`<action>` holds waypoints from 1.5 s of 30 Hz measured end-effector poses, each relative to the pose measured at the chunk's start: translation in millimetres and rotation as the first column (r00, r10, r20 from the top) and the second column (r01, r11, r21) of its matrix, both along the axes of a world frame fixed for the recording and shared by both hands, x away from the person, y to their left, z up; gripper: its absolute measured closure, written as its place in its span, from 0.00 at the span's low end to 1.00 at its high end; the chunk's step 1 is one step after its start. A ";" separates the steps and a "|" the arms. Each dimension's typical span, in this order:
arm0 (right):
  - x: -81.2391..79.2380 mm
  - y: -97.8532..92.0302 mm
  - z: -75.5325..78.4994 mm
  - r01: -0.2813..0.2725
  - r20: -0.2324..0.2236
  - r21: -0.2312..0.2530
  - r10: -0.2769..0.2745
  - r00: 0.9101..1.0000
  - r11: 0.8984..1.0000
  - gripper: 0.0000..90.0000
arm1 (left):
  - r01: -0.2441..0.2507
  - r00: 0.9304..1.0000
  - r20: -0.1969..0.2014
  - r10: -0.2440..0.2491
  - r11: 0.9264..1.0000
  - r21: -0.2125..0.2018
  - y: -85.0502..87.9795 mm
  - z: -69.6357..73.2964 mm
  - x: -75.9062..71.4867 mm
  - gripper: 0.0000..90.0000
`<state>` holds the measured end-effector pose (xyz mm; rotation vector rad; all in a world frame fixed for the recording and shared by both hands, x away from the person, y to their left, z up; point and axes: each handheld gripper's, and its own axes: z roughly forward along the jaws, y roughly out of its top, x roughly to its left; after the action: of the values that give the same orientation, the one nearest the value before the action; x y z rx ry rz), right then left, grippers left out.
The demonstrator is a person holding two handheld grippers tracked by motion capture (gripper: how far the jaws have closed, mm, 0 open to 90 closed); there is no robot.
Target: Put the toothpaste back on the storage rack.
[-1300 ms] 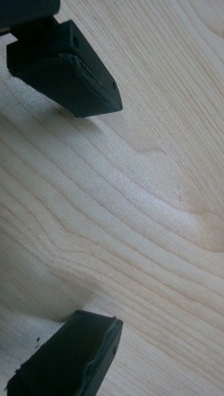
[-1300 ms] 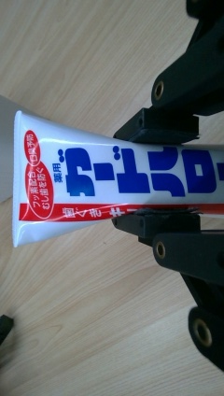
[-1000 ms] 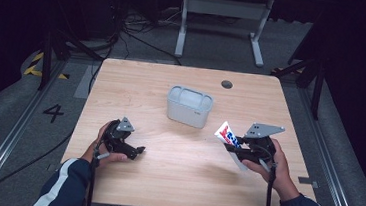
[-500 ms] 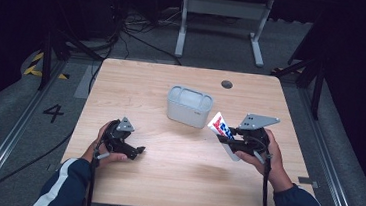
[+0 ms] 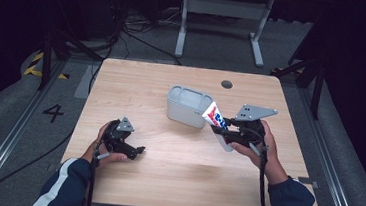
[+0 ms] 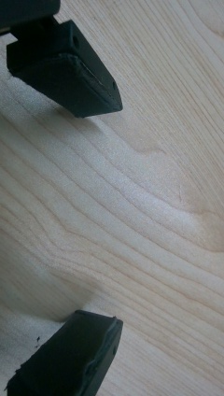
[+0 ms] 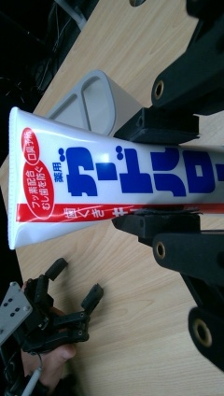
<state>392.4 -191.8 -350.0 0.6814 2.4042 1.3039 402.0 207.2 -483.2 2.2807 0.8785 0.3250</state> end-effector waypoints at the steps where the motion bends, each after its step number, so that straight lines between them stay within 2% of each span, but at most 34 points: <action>1: 0.6 0.8 1.1 -0.002 0.001 0.004 0.002 1.000 1.000 0.70 | 0.000 1.000 0.000 0.000 1.000 0.000 0.0 0.0 0.0 0.01; 18: 11.3 17.5 17.5 -0.024 0.044 0.029 0.023 0.999 0.999 0.70 | -0.003 1.000 -0.001 0.003 1.000 -0.002 -0.2 -0.1 -0.6 0.01; 45: 42.0 35.8 33.0 -0.008 0.108 0.129 -0.006 0.994 0.992 0.70 | 0.000 1.000 -0.004 0.000 1.000 0.000 0.0 0.2 -0.8 0.01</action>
<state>434.4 -156.0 -317.0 0.6269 2.2498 1.4686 401.2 207.2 -483.0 2.2821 0.8802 0.3210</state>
